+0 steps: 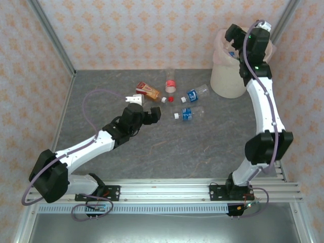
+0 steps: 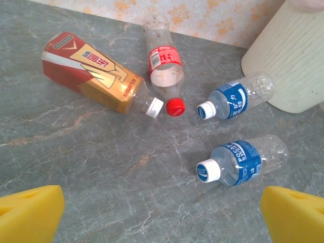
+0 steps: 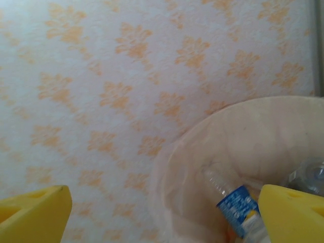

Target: Put the plastic bottles in the bin

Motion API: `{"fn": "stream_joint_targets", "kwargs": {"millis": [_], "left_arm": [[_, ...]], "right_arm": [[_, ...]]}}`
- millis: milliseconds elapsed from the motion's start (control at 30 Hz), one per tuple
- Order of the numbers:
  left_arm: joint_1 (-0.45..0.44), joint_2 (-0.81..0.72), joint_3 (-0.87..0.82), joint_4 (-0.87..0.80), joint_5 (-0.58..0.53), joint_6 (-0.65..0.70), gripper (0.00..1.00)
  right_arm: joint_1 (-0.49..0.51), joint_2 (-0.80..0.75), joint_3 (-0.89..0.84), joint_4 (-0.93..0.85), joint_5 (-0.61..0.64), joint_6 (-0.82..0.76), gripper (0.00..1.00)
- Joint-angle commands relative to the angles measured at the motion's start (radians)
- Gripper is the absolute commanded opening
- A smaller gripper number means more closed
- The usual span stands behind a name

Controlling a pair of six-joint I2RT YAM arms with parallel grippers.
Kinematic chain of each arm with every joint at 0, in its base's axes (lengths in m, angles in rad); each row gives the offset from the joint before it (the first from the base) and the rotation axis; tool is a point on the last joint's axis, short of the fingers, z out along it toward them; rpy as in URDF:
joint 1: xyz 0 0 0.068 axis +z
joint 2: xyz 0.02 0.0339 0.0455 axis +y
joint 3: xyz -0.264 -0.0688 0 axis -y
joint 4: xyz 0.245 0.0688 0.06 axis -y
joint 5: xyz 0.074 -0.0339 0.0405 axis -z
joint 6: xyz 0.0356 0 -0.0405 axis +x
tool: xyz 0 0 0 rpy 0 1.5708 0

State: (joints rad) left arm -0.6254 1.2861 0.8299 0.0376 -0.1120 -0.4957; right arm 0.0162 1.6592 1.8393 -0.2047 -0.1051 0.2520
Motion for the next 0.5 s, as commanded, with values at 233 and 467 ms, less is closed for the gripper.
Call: {"fn": "stream_joint_targets", "kwargs": {"millis": [233,467], "left_arm": [[0.01,-0.012,0.0,-0.099,-0.133,-0.091,1.0],[0.021,-0.001,0.003,-0.132,-0.161,-0.119,1.0]], "right_arm": [[0.147,-0.205,-0.349,-0.197,-0.037,0.209,0.99],[0.223,-0.239,-0.673,-0.148,0.149,0.554,0.99]]}}
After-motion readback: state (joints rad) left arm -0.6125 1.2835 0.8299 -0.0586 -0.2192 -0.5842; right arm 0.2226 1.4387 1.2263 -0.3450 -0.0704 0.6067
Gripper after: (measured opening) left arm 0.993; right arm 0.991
